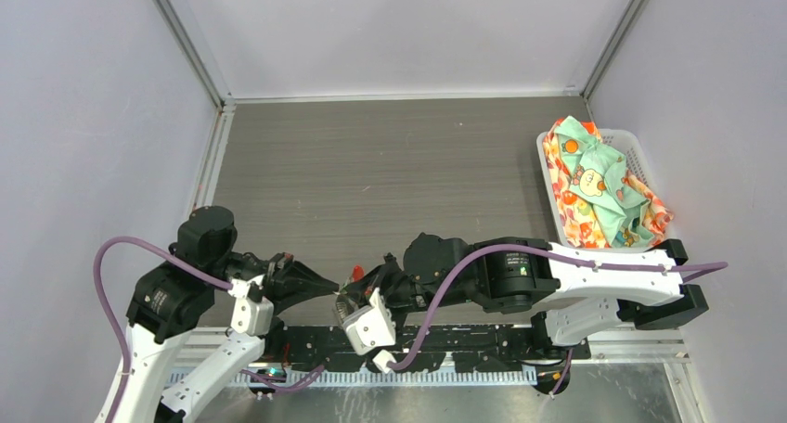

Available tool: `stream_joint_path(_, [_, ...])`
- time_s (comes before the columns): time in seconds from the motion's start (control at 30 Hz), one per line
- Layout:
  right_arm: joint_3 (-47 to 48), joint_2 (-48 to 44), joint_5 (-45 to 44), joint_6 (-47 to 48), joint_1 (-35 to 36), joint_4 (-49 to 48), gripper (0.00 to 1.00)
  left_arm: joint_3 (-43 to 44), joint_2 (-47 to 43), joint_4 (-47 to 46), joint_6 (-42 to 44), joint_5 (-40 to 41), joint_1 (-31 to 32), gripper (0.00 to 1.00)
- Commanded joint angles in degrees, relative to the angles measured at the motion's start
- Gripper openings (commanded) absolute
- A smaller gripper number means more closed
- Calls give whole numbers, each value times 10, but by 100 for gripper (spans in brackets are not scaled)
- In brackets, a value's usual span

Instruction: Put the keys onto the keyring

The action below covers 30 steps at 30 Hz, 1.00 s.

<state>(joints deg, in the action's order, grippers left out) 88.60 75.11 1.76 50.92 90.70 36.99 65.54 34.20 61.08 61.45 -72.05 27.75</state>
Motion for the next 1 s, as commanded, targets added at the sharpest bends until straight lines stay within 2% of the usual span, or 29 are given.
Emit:
stream_joint_path(0.0, [8,-9,0,6,6,-78,1,11,10,-14,-7,8,-1,0])
stream_joint_path(0.33, [5,-7,5,3,7,-90,1,11,10,-13,-7,9,-1,0])
stream_joint_path(0.57, [-16,-29,-25,2,6,-72,1,16,1,-12,-9,-3,-2,0])
stream_joint_path(0.8, [-45,-66,-44,10,6,-61,1,41,10,-15,-64,-36,-1,0])
stream_joint_path(0.97, [-54,-75,-52,9,6,-58,1,36,3,-19,-71,-35,-1,0])
